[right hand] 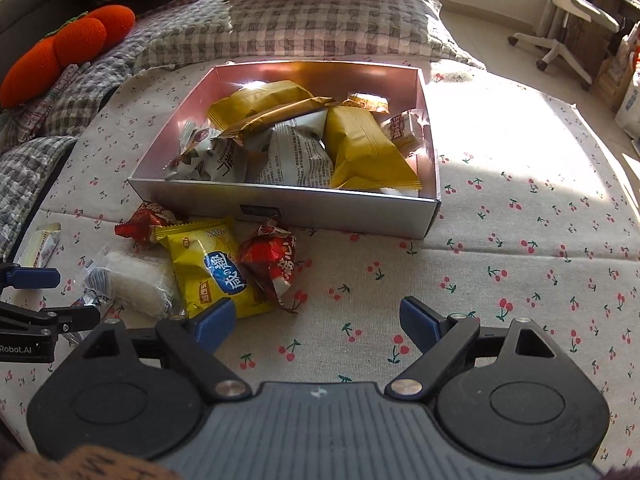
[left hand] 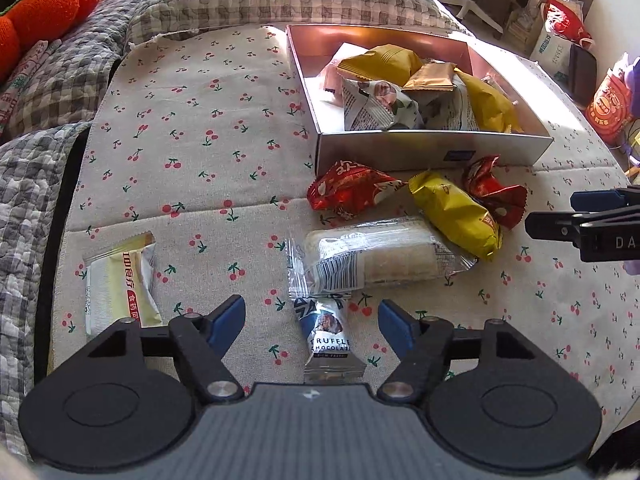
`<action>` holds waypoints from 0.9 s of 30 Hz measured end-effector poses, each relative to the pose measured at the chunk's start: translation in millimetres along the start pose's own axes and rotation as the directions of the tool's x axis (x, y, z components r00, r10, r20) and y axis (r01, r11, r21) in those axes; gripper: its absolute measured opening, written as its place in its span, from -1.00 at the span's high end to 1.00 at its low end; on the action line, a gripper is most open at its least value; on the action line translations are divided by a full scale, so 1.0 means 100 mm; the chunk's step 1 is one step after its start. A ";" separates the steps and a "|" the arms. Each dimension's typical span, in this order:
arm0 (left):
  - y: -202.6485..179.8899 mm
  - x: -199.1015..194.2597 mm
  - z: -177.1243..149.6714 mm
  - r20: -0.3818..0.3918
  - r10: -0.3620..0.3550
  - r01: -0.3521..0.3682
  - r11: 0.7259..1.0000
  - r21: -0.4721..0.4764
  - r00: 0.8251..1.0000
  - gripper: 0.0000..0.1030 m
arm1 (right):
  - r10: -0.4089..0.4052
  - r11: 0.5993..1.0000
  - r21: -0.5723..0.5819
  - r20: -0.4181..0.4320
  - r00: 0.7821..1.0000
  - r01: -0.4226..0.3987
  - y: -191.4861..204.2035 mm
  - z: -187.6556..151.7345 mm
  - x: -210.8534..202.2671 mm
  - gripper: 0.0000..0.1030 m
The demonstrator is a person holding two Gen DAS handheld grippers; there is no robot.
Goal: Organize snacks
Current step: 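Grasp the blue truffle chocolate with the left tool while the right tool grasps a red candy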
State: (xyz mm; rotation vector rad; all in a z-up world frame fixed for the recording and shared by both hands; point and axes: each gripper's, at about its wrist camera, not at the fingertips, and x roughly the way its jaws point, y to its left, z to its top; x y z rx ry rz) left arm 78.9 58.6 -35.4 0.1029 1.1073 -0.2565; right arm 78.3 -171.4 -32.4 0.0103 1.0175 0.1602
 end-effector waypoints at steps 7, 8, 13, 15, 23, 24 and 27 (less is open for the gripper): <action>-0.04 0.08 -0.01 -0.044 0.002 -0.001 1.000 0.017 0.999 -0.27 | -0.011 1.000 -0.002 -0.007 1.000 0.011 0.07 0.03 0.10 -0.50; -0.05 0.09 -0.01 -0.051 0.003 -0.002 1.000 0.017 0.999 -0.23 | -0.017 1.000 -0.006 -0.009 1.000 0.017 0.08 0.04 0.12 -0.48; -0.06 0.12 0.00 -0.064 0.013 -0.011 1.000 0.020 0.998 -0.14 | -0.035 0.999 -0.011 -0.022 0.999 0.034 0.10 0.05 0.19 -0.33; -0.07 0.13 0.01 -0.066 0.013 -0.012 1.000 0.019 0.998 -0.11 | -0.038 0.999 -0.012 -0.025 0.999 0.038 0.11 0.05 0.22 -0.30; -0.11 0.16 0.03 -0.073 0.024 -0.021 0.999 0.036 0.997 -0.05 | -0.048 0.999 -0.026 -0.015 0.999 0.047 0.17 0.11 0.29 -0.25; -0.11 0.16 0.03 -0.074 0.024 -0.021 0.999 0.039 0.997 -0.05 | -0.047 0.999 -0.028 -0.014 0.999 0.046 0.17 0.12 0.30 -0.24; -0.10 0.16 0.03 -0.078 0.021 -0.017 0.999 0.044 0.997 -0.05 | -0.047 0.998 -0.030 -0.015 0.999 0.046 0.18 0.14 0.33 -0.20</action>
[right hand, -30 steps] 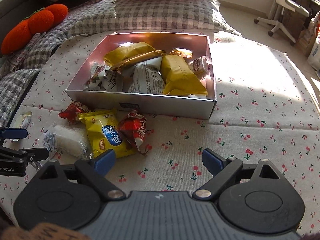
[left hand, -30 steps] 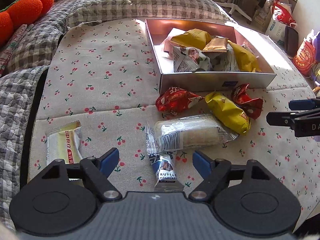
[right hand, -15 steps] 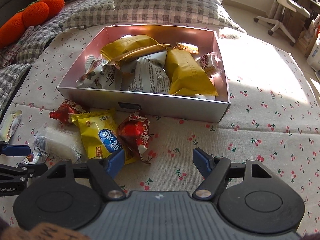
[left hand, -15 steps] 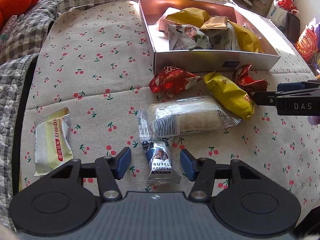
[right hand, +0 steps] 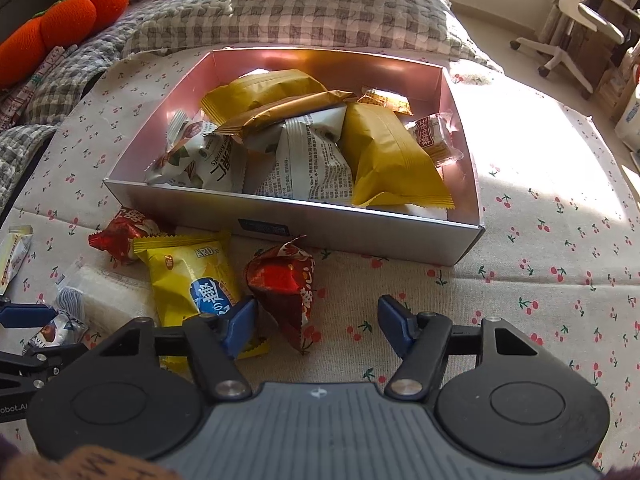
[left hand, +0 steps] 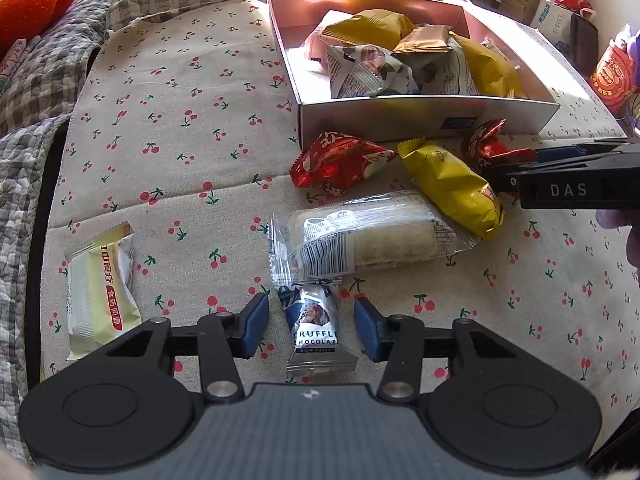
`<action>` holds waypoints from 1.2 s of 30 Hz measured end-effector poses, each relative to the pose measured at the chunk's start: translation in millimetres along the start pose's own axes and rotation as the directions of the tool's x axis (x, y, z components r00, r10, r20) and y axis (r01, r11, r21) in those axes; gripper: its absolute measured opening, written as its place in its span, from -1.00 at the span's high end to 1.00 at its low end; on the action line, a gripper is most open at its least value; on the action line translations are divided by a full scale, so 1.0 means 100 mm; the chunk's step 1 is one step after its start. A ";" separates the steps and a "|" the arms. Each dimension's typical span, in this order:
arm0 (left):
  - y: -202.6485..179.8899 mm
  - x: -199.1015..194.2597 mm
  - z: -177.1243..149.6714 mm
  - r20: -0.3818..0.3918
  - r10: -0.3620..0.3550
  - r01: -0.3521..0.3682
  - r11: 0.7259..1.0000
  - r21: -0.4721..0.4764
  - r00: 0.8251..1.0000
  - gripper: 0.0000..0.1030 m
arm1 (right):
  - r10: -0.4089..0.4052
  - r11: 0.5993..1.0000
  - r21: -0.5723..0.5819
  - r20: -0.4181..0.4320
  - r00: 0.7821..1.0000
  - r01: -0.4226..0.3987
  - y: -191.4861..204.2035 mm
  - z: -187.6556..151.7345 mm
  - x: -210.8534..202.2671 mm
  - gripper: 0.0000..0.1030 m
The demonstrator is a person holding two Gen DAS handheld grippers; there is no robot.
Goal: Organize snacks
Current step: 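Grasp the blue truffle chocolate with the left tool while the right tool grasps a red candy, then carry the blue truffle chocolate and red candy over the box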
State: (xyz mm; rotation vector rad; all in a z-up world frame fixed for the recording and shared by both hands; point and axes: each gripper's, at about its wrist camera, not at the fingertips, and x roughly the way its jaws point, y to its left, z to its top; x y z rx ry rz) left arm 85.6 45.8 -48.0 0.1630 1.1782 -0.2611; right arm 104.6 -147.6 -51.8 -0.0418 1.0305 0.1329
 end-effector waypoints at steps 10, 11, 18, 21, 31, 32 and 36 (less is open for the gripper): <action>0.01 0.00 0.01 -0.007 0.005 -0.005 1.000 0.006 1.000 0.10 | -0.011 0.998 -0.055 0.006 1.000 0.011 0.10 0.03 0.09 -0.07; 0.01 -0.01 0.01 -0.006 0.005 -0.005 1.000 0.006 1.000 0.14 | -0.014 0.998 -0.062 0.009 1.000 0.014 0.11 0.03 0.09 -0.05; 0.01 -0.02 -0.01 -0.006 0.010 -0.010 1.000 0.010 1.000 0.37 | -0.039 0.991 -0.126 0.032 0.999 0.043 0.16 0.03 0.09 0.35; 0.01 -0.04 -0.02 -0.011 0.008 -0.008 1.000 0.005 1.000 0.39 | -0.021 0.993 -0.114 0.030 0.999 0.024 0.14 0.03 0.07 0.43; 0.05 -0.18 -0.09 -0.017 -0.039 0.039 0.999 -0.013 0.999 0.46 | 0.071 0.997 -0.008 -0.009 0.997 -0.071 -0.07 0.03 -0.01 0.49; 0.06 -0.19 -0.09 -0.016 -0.045 0.045 0.999 -0.015 0.999 0.47 | 0.077 0.997 -0.002 -0.010 0.997 -0.077 -0.09 0.03 -0.03 0.49; 0.08 -0.22 -0.12 -0.019 -0.068 0.067 0.997 -0.023 0.998 0.47 | 0.087 0.996 0.006 -0.004 0.996 -0.087 -0.15 0.00 -0.09 0.50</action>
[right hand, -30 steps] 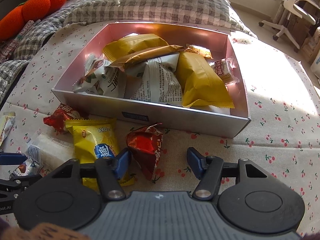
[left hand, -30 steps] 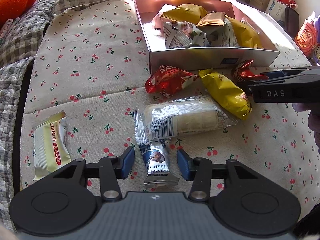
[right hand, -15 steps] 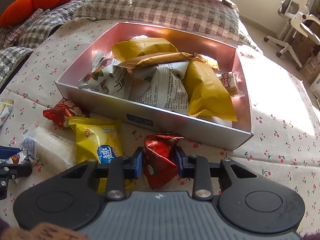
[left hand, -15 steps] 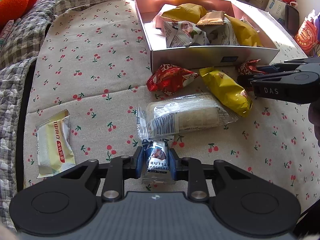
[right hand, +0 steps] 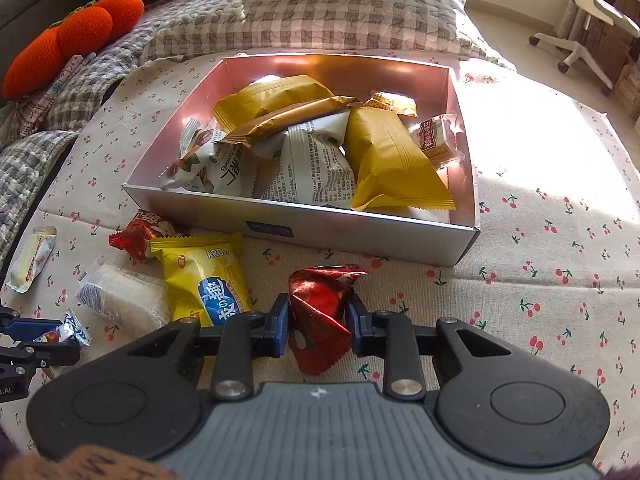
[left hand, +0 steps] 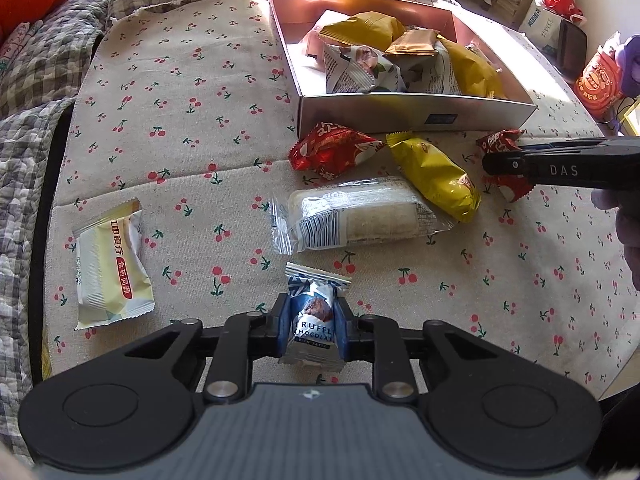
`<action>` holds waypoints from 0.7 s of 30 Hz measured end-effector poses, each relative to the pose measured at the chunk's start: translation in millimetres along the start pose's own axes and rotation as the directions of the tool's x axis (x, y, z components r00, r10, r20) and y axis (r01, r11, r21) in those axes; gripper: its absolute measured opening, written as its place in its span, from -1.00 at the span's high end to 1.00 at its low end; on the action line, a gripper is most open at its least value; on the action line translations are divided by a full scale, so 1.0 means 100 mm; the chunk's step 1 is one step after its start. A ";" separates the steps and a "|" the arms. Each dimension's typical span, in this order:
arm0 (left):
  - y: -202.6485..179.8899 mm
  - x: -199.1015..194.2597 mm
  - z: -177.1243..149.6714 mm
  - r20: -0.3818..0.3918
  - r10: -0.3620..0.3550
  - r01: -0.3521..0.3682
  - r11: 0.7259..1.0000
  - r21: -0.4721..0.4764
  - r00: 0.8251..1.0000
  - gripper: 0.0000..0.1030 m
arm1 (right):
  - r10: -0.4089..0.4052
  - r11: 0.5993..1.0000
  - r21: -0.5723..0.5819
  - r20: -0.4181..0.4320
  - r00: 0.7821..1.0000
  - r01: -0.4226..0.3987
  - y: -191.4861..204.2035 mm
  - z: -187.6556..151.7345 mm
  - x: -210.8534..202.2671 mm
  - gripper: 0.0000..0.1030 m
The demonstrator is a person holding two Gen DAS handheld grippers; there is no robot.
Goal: Organize snacks
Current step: 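Carry the blue truffle chocolate and red candy over the box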
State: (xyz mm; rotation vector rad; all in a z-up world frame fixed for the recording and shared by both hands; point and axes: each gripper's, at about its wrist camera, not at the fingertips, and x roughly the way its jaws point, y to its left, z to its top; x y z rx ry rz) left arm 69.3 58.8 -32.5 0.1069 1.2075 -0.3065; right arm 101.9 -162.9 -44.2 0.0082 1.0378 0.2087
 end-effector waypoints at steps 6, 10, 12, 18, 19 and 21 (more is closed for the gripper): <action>-0.03 -0.08 -0.04 0.015 -0.019 0.019 1.000 0.016 1.000 0.47 | 0.019 1.000 0.019 -0.002 1.000 -0.019 -0.06 -0.03 -0.13 0.50; -0.09 -0.16 -0.05 0.034 -0.042 0.041 0.999 0.028 0.999 0.47 | 0.032 0.999 0.028 0.001 0.999 -0.032 -0.06 -0.05 -0.22 0.50; -0.11 -0.19 -0.04 0.041 -0.060 0.059 0.998 0.029 0.997 0.47 | 0.040 0.999 0.031 0.004 0.999 -0.040 -0.05 -0.06 -0.25 0.50; -0.19 -0.27 -0.03 0.070 -0.091 0.089 0.995 0.035 0.993 0.47 | 0.060 0.998 0.032 0.022 0.998 -0.060 -0.01 -0.05 -0.37 0.50; -0.21 -0.28 -0.02 0.077 -0.092 0.090 0.995 0.035 0.993 0.47 | 0.063 0.997 0.033 0.026 0.998 -0.064 -0.01 -0.05 -0.38 0.50; -0.22 -0.30 -0.01 0.090 -0.093 0.091 0.995 0.031 0.992 0.47 | 0.067 0.997 0.036 0.032 0.997 -0.068 0.00 -0.04 -0.41 0.50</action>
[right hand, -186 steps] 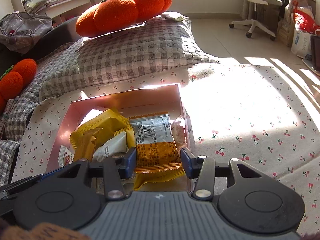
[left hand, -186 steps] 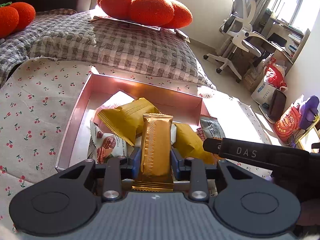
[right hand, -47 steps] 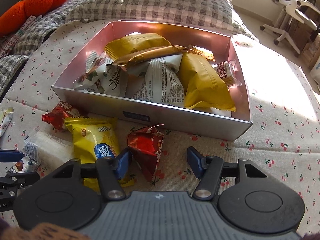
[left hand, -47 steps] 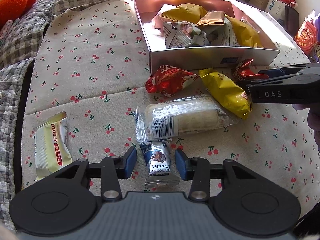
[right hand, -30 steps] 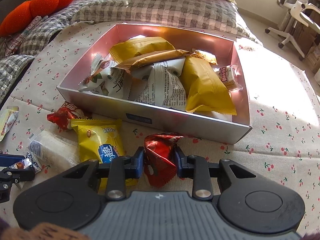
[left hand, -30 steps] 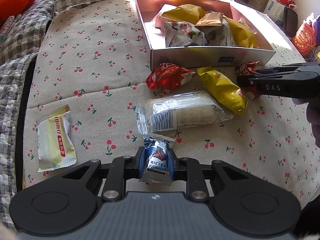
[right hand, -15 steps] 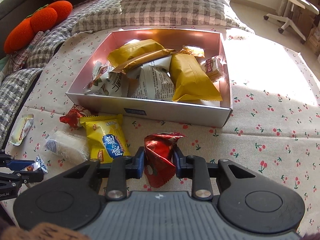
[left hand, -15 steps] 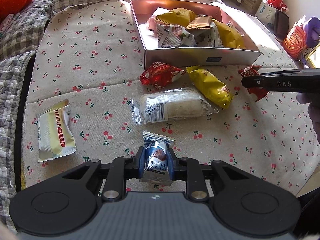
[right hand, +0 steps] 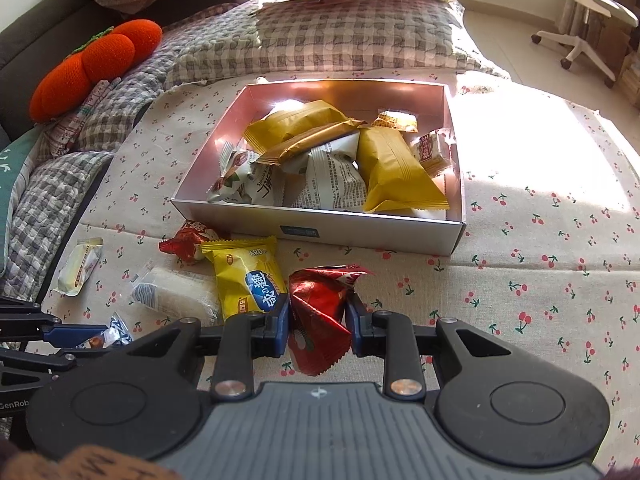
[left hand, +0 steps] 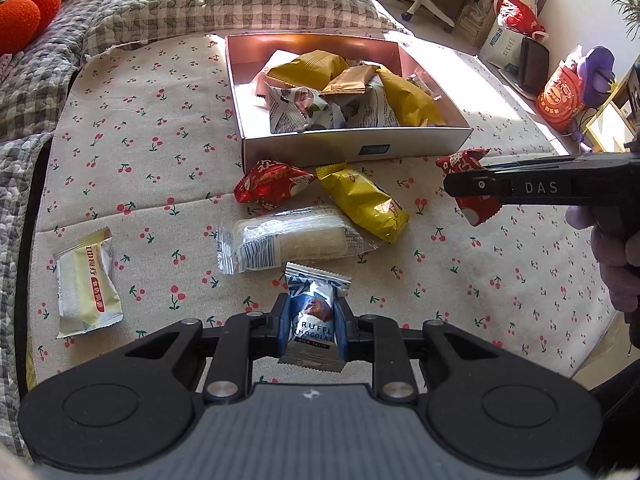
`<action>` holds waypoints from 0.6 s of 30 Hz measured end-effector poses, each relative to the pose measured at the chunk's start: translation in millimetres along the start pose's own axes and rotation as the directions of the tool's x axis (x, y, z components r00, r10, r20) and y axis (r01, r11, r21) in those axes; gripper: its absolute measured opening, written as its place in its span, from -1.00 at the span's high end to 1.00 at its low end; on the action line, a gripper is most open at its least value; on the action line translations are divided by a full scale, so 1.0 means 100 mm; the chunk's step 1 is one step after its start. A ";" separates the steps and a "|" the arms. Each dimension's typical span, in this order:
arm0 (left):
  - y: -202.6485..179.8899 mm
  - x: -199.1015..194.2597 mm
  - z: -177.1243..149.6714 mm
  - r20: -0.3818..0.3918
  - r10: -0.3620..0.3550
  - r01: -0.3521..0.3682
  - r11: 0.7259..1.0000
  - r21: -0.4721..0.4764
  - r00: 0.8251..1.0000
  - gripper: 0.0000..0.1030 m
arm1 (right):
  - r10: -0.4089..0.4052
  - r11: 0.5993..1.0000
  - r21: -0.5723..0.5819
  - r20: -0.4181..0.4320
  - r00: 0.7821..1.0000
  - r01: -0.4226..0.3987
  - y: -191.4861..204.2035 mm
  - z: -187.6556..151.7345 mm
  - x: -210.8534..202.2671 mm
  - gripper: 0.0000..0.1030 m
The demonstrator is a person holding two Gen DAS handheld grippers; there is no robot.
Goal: Organize snacks
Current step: 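Carry the blue truffle chocolate and red candy over the box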
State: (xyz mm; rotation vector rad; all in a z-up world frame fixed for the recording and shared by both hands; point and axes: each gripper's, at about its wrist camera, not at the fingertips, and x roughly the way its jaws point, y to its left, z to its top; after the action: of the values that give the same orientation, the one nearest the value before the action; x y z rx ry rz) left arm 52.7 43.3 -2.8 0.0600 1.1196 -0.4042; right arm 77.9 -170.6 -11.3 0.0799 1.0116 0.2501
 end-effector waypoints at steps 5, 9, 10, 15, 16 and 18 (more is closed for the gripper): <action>-0.01 -0.05 0.09 0.038 0.000 0.001 1.000 -0.024 0.999 0.47 | 0.009 1.000 0.013 0.024 1.000 -0.010 0.01 0.04 -0.07 0.50; -0.02 -0.08 0.17 0.068 0.008 -0.005 0.999 -0.042 0.998 0.47 | 0.011 1.000 0.028 0.040 0.999 -0.012 0.00 0.08 -0.10 0.50; -0.03 -0.08 0.20 0.077 0.011 -0.008 0.999 -0.048 0.997 0.47 | 0.012 0.999 0.031 0.043 0.999 -0.013 0.00 0.09 -0.10 0.50; 0.00 -0.06 0.34 0.110 0.027 -0.018 0.996 -0.082 0.994 0.47 | 0.013 0.998 0.055 0.060 0.998 -0.017 -0.02 0.17 -0.12 0.50; 0.01 -0.05 0.37 0.116 0.028 -0.017 0.996 -0.093 0.993 0.47 | 0.016 0.998 0.062 0.063 0.998 -0.020 -0.03 0.18 -0.12 0.50; 0.02 -0.04 0.42 0.129 0.023 -0.009 0.994 -0.109 0.991 0.47 | 0.018 0.997 0.077 0.072 0.997 -0.024 -0.05 0.22 -0.13 0.50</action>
State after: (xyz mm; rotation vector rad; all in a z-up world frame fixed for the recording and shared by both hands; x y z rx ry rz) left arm 88.2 35.9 18.7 -0.0520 1.0100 -0.3276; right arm 90.8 -177.2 10.3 0.1688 0.9504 0.2258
